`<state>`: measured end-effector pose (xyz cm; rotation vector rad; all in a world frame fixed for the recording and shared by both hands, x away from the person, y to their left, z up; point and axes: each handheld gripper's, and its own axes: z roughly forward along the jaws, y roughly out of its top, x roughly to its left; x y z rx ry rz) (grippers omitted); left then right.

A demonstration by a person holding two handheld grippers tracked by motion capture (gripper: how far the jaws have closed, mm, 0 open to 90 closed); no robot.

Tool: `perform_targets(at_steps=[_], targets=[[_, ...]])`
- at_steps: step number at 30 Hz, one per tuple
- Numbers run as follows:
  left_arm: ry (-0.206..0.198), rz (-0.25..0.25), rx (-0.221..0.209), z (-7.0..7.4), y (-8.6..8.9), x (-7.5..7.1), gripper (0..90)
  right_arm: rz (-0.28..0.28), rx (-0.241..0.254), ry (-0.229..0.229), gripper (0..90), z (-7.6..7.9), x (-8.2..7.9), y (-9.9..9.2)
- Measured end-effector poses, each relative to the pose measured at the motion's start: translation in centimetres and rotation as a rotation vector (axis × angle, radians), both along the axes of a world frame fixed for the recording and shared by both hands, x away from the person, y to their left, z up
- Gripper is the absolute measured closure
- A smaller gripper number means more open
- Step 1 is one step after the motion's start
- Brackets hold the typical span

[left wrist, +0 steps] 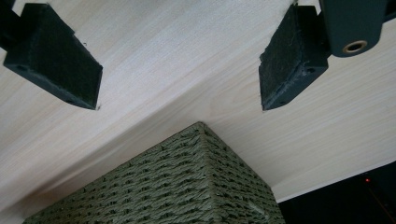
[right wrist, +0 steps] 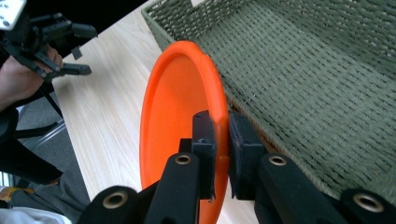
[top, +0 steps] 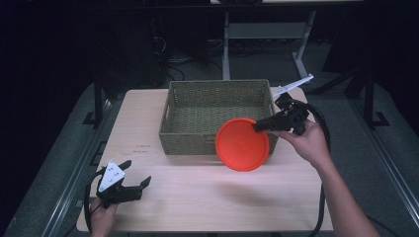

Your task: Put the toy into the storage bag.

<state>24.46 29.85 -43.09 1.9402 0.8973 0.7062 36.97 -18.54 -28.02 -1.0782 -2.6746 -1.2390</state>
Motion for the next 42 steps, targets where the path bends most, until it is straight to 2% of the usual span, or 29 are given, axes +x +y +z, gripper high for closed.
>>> perform_targets(at_steps=[17, 27, 34, 37, 38, 42], targets=[[-0.006, -0.004, 0.012, 0.1, 0.0, 0.0, 12.8, -0.017, -0.011, 0.006, 82.2, 1.7, 2.8, 1.6], [-0.011, 0.0, 0.012, 0.1, 0.1, 0.0, 12.9, -0.043, -0.006, 0.003, 82.2, 2.6, 4.1, 1.7], [-0.015, 0.005, -0.008, 0.0, 0.0, 0.1, 12.9, -0.068, -0.004, 0.009, 82.1, 3.3, 5.5, 2.0], [-0.015, 0.001, -0.001, 0.1, -0.1, 0.1, 12.9, -0.076, -0.016, 0.002, 82.2, 3.8, 6.4, 2.3], [-0.017, 0.0, 0.011, 0.1, -0.1, 0.1, 12.9, -0.08, -0.013, 0.001, 82.2, 3.9, 6.6, 2.3], [-0.023, 0.006, 0.01, 0.1, -0.1, 0.0, 12.9, -0.091, -0.003, 0.0, 82.1, 4.2, 7.3, 2.4]])
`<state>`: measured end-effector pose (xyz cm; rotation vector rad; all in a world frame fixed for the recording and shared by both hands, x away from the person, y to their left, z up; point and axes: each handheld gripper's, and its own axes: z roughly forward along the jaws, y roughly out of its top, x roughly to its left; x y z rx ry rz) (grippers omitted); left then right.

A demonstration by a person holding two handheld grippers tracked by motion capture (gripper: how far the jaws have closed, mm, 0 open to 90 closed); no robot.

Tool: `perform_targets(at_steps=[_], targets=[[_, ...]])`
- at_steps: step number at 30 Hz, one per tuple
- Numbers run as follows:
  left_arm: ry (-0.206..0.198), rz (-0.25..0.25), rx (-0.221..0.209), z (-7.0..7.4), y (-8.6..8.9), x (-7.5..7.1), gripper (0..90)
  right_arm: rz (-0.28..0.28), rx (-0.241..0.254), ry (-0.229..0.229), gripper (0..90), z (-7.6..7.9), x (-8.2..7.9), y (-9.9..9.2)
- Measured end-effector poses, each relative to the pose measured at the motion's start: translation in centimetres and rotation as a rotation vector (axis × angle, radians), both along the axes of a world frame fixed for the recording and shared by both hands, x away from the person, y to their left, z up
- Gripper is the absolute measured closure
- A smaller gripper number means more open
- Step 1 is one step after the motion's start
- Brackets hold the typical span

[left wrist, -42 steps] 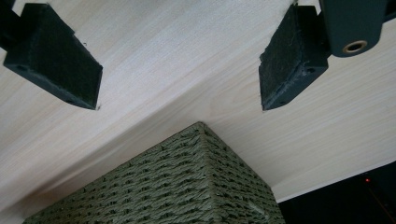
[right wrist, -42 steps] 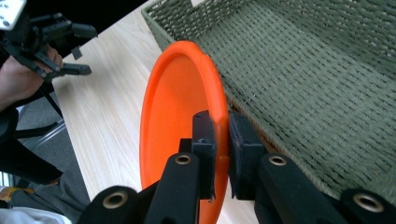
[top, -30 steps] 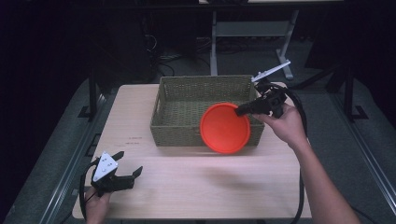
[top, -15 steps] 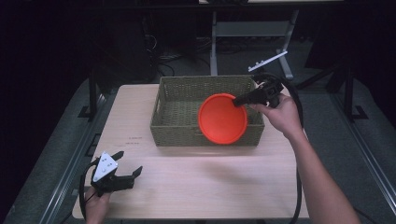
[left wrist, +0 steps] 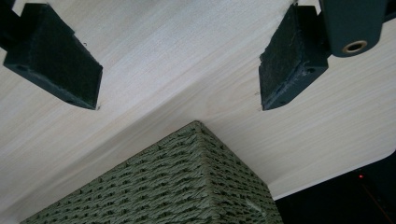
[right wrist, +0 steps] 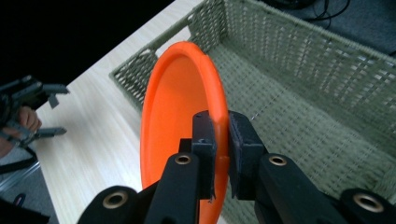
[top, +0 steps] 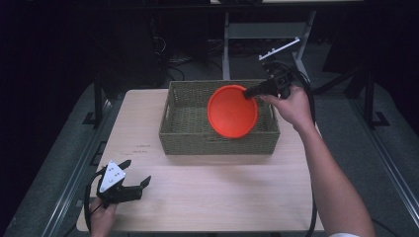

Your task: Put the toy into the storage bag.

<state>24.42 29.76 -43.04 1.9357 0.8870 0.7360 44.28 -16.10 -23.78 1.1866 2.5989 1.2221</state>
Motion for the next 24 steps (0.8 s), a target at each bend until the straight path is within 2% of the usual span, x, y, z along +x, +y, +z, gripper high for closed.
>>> perform_targets(at_steps=[5, 14, 24], targets=[[0.004, 0.0, 0.005, 0.1, 0.1, 0.1, 12.9, -0.027, 0.012, 0.009, 82.1, 0.2, 1.4, 0.3], [0.001, -0.011, 0.001, 0.0, -0.1, 0.1, 12.9, -0.085, 0.017, 0.016, 82.2, 0.3, 2.8, -0.1], [0.006, -0.016, 0.008, 0.0, -0.1, 0.2, 12.9, -0.158, 0.005, 0.042, 82.1, -1.1, 4.5, -0.7]])
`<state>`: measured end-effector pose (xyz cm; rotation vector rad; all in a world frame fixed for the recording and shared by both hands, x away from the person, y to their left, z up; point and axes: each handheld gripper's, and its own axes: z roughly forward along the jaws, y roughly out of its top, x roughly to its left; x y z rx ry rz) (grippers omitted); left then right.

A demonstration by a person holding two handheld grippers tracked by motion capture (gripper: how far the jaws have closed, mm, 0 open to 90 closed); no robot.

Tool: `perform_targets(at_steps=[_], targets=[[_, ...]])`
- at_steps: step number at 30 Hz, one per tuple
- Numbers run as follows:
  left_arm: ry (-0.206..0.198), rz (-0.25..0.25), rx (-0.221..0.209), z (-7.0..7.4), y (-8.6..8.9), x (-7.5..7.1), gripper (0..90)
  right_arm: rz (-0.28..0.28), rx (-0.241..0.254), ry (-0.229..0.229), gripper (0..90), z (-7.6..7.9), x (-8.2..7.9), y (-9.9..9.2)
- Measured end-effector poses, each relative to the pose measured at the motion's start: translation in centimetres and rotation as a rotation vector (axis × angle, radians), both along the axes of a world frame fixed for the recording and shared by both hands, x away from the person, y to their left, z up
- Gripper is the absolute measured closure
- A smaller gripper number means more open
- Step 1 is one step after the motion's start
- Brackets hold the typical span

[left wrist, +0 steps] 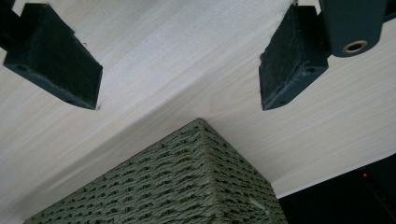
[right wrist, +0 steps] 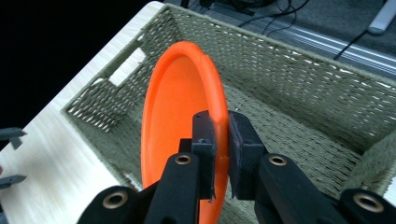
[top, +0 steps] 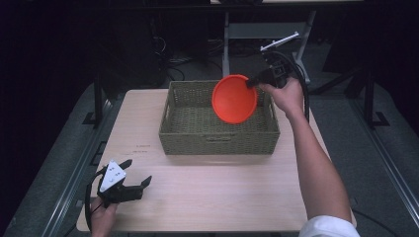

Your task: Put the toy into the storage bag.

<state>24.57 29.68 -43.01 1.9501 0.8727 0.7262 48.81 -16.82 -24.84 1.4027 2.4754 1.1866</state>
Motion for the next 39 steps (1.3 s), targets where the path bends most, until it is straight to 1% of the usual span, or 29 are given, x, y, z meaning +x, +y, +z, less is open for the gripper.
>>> perform_targets(at_steps=[2, 3, 6, 7, 10, 11, 16, 20, 22, 24, 26, 32, 36, 39], targets=[[0.001, -0.002, 0.005, 0.0, 0.0, 0.0, 12.8, -0.005, 0.0, 0.001, 82.1, -0.2, 0.2, -0.1], [-0.001, -0.003, 0.005, 0.0, 0.0, 0.0, 12.9, -0.021, -0.005, 0.004, 82.1, -0.5, 0.5, -0.1], [0.001, -0.006, 0.008, 0.0, 0.0, 0.1, 12.9, -0.036, -0.014, 0.013, 82.1, -0.7, 0.8, 0.0], [0.001, -0.006, 0.009, 0.0, -0.1, 0.1, 12.9, -0.04, -0.02, 0.017, 82.1, -1.1, 1.1, 0.0], [0.001, -0.008, 0.009, 0.0, -0.1, 0.1, 12.9, -0.045, -0.022, 0.021, 82.1, -1.4, 1.3, 0.1], [0.0, -0.007, 0.01, 0.0, 0.0, 0.1, 12.9, -0.055, -0.022, 0.031, 82.1, -1.6, 1.4, 0.3], [-0.001, -0.002, 0.002, 0.0, 0.0, 0.1, 12.9, -0.06, -0.025, 0.036, 82.1, -2.3, 1.5, 0.3], [-0.001, -0.007, 0.008, 0.0, 0.0, 0.1, 12.8, -0.072, -0.033, 0.045, 82.1, -3.0, 1.6, 0.3], [0.001, -0.006, 0.008, 0.1, -0.1, 0.0, 12.9, -0.071, -0.036, 0.046, 82.1, -3.2, 1.6, 0.3], [0.002, -0.006, 0.01, 0.1, 0.0, 0.0, 12.9, -0.078, -0.047, 0.056, 82.1, -3.4, 1.7, 0.5], [0.002, -0.005, 0.008, 0.1, 0.0, 0.0, 12.9, -0.076, -0.054, 0.054, 82.1, -3.6, 1.9, 0.7], [0.001, -0.004, 0.006, 0.1, 0.0, 0.0, 12.8, -0.079, -0.053, 0.06, 82.1, -4.3, 2.4, 1.4], [-0.001, -0.002, 0.002, 0.0, 0.0, 0.0, 12.9, -0.076, -0.07, 0.077, 82.1, -5.0, 2.7, 1.9], [-0.002, -0.002, 0.001, 0.0, 0.0, 0.0, 12.9, -0.069, -0.074, 0.079, 82.1, -5.2, 2.8, 2.1]])
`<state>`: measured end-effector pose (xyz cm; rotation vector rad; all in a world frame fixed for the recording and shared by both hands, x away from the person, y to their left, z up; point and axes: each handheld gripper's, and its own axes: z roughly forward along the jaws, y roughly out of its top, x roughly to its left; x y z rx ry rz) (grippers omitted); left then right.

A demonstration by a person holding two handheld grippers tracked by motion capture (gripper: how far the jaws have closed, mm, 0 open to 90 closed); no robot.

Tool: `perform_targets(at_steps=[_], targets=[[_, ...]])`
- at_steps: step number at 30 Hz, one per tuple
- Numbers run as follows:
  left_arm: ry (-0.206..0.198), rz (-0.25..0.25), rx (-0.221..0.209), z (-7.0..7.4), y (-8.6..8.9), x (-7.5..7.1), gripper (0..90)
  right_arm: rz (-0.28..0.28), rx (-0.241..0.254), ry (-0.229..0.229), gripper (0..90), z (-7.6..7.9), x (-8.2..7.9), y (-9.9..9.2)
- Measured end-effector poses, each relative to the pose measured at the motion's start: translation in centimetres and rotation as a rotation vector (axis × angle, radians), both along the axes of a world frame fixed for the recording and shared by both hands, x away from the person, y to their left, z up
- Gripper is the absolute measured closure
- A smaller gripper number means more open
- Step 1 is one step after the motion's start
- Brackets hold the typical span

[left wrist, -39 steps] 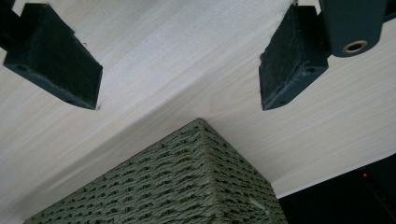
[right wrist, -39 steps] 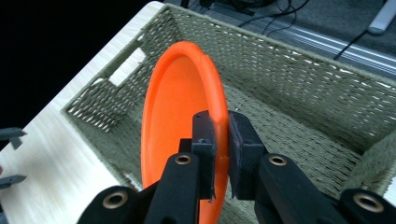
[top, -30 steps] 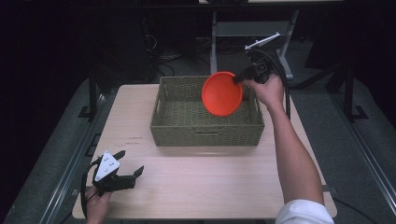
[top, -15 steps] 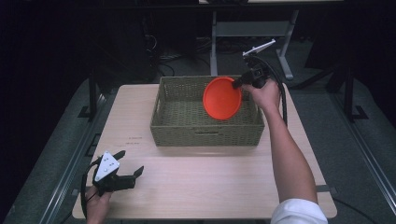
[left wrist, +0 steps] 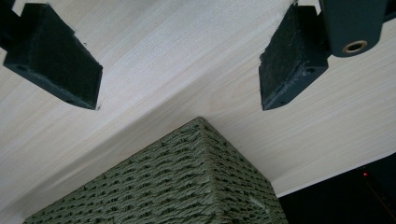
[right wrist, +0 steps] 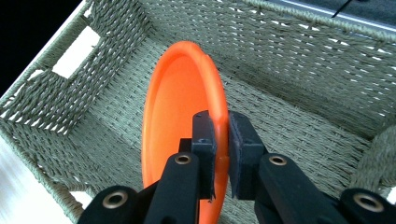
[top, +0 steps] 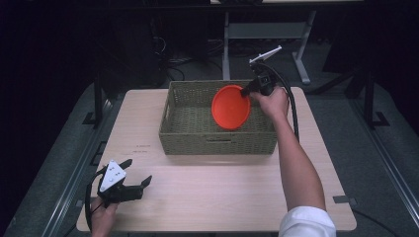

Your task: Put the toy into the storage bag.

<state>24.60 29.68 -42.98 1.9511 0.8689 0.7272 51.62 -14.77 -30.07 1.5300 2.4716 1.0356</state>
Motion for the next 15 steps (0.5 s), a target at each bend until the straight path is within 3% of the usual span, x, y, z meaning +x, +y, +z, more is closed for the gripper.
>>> perform_targets(at_steps=[15], targets=[[0.005, 0.004, -0.008, 0.0, 0.0, 0.0, 12.9, 0.018, -0.032, 0.046, 82.1, -1.6, 0.6, 1.2]])
